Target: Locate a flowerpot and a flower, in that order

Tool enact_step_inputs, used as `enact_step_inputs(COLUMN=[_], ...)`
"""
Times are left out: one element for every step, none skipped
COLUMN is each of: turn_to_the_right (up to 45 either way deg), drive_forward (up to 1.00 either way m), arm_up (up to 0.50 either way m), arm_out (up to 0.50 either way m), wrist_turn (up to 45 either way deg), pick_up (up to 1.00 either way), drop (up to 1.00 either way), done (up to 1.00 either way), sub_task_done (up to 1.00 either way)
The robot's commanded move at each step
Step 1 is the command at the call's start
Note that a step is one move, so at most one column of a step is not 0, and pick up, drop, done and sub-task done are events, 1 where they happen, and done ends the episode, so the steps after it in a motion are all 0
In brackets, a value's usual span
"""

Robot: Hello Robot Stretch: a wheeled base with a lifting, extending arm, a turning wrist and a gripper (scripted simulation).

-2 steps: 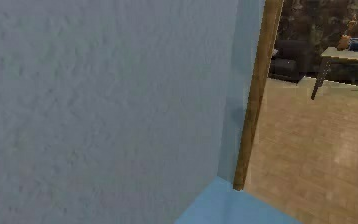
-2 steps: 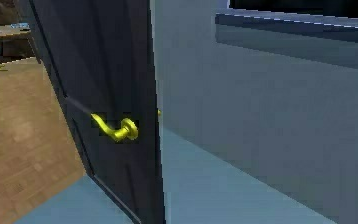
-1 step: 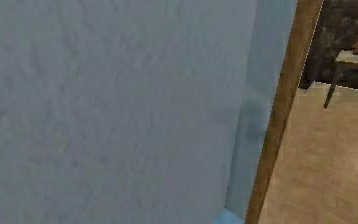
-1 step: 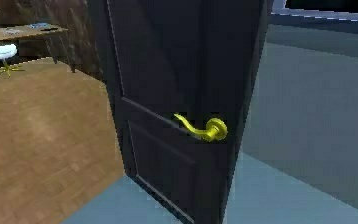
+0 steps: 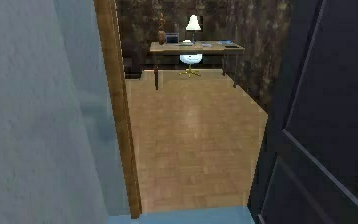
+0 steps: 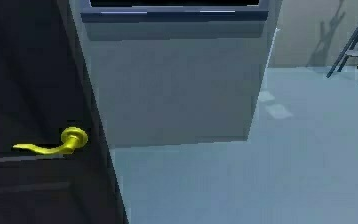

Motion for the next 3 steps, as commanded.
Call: enact_step_inputs(turn_to_the_right=[6.0,0.0,9.0], drive_forward=[0.00,1.00,0.00], arm_up=[0.00,0.00,0.00], arm_out=[0.00,0.00,0.00], wrist_turn=[0.0,0.0,0.0], pick_up=[0.00,0.00,0.00], drop=[0.00,0.00,0.00], done=[0.00,0.00,0.00], sub_task_done=[0.00,0.00,0.00])
